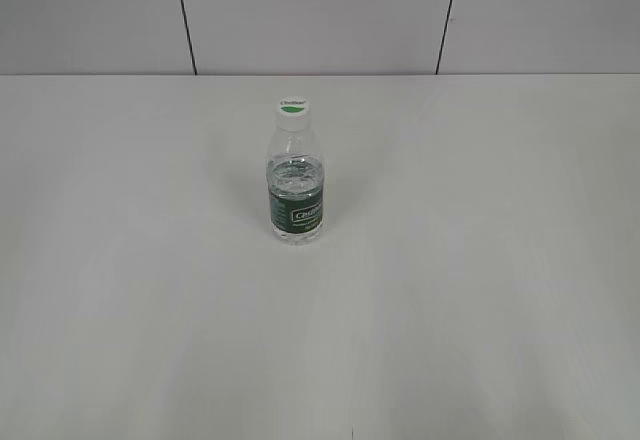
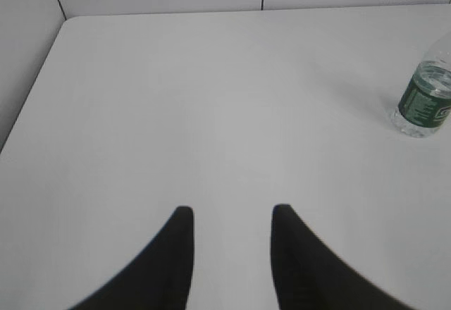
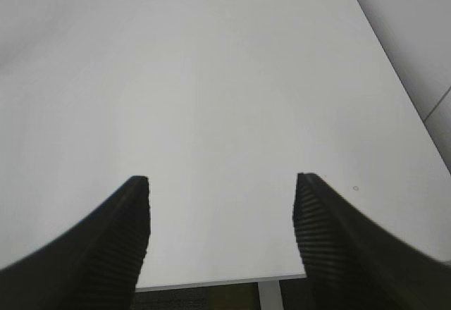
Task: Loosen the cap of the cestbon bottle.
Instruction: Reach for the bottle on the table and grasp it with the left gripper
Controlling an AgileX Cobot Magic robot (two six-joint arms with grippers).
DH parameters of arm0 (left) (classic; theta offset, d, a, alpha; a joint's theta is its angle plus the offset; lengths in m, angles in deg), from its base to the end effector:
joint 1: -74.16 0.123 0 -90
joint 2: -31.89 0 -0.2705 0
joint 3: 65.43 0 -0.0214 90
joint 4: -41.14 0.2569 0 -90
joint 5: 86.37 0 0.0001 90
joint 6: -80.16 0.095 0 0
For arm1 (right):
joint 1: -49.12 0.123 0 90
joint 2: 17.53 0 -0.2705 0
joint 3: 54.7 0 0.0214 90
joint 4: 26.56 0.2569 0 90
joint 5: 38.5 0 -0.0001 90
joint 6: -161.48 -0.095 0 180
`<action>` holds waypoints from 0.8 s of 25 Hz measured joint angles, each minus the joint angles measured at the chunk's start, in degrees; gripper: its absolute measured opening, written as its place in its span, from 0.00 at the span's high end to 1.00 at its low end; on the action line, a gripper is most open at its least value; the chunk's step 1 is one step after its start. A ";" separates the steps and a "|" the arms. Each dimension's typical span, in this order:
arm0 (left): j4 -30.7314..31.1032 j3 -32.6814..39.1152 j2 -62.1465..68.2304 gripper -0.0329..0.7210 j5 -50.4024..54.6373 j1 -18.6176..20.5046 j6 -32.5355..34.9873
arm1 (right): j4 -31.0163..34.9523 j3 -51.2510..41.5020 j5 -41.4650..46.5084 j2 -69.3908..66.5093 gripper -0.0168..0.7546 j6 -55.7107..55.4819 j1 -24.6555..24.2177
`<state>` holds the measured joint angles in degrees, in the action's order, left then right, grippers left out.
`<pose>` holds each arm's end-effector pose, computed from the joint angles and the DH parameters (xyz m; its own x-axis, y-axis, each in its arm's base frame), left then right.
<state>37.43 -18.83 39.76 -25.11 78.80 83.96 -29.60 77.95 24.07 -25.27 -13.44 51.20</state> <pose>0.0145 -0.0042 0.2856 -0.4327 0.0001 -0.9015 -0.0146 0.9999 0.0071 0.0146 -0.0039 0.2799 -0.4611 -0.1296 -0.8779 -0.0469 0.9915 -0.1217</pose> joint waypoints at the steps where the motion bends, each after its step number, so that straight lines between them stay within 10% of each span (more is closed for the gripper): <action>1: 0.00 0.00 0.00 0.64 0.00 0.00 0.00 | 0.00 0.00 0.00 0.00 0.34 0.00 0.00; 20: 0.00 0.00 0.39 0.64 0.00 0.00 0.00 | 0.00 0.00 0.00 0.00 0.34 0.00 0.00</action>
<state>37.43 -18.83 40.15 -25.11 78.80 83.96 -29.60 77.95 24.07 -25.27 -13.44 51.20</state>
